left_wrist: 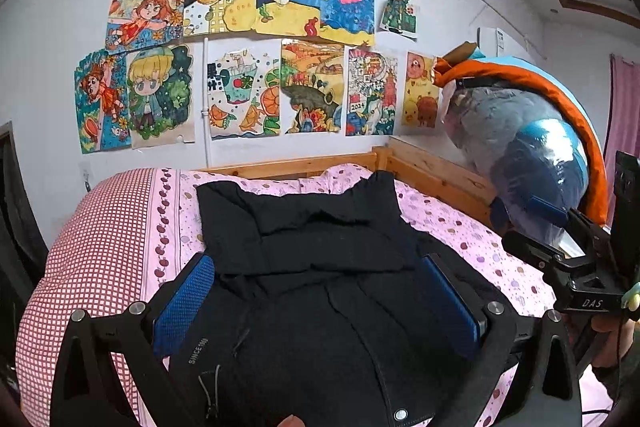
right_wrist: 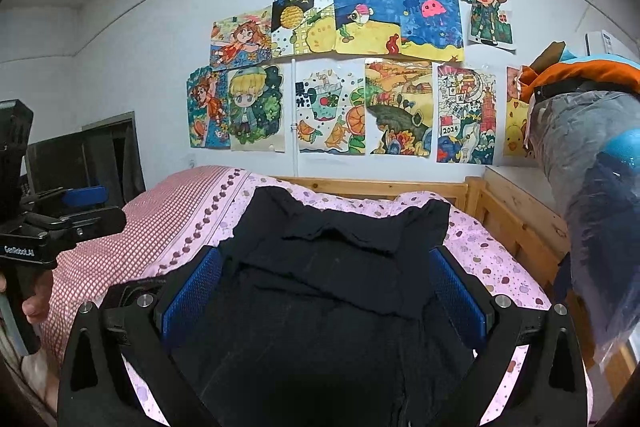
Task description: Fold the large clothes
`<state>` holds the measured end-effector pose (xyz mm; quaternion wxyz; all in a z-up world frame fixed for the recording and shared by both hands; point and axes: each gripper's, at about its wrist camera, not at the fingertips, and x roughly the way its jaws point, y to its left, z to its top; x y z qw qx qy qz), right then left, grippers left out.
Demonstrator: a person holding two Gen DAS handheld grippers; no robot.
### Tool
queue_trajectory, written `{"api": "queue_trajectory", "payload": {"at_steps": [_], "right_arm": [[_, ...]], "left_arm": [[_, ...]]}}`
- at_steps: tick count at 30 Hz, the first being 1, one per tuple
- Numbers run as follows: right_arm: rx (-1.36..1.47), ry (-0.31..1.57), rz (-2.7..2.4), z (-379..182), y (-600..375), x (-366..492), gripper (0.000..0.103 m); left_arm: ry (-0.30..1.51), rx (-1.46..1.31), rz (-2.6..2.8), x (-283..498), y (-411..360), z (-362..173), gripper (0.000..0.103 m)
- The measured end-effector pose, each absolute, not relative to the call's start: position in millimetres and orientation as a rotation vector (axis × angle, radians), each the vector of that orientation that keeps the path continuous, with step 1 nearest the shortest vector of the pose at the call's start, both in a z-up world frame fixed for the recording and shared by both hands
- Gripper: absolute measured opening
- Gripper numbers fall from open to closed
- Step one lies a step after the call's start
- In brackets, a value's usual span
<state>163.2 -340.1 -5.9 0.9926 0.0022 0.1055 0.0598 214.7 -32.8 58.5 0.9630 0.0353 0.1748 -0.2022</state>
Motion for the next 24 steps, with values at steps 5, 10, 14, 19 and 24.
{"api": "queue_trajectory", "payload": {"at_steps": [5, 10, 14, 19, 24], "right_arm": [[0.001, 0.219, 0.12, -13, -340, 153, 0.101], [-0.014, 0.222, 0.112, -23, -340, 147, 0.101], [-0.054, 0.232, 0.106, -40, -336, 145, 0.101], [-0.047, 0.279, 0.127, -64, -336, 146, 0.101], [-0.02, 0.306, 0.125, -86, -342, 148, 0.101]], "left_arm": [[0.352, 0.1, -0.42, 211, -36, 50, 0.103], [0.393, 0.109, -0.461, 212, -39, 37, 0.103], [0.414, 0.131, -0.489, 215, -39, 24, 0.103], [0.449, 0.167, -0.523, 224, -31, 5, 0.103], [0.475, 0.16, -0.561, 230, -17, -15, 0.103]]}}
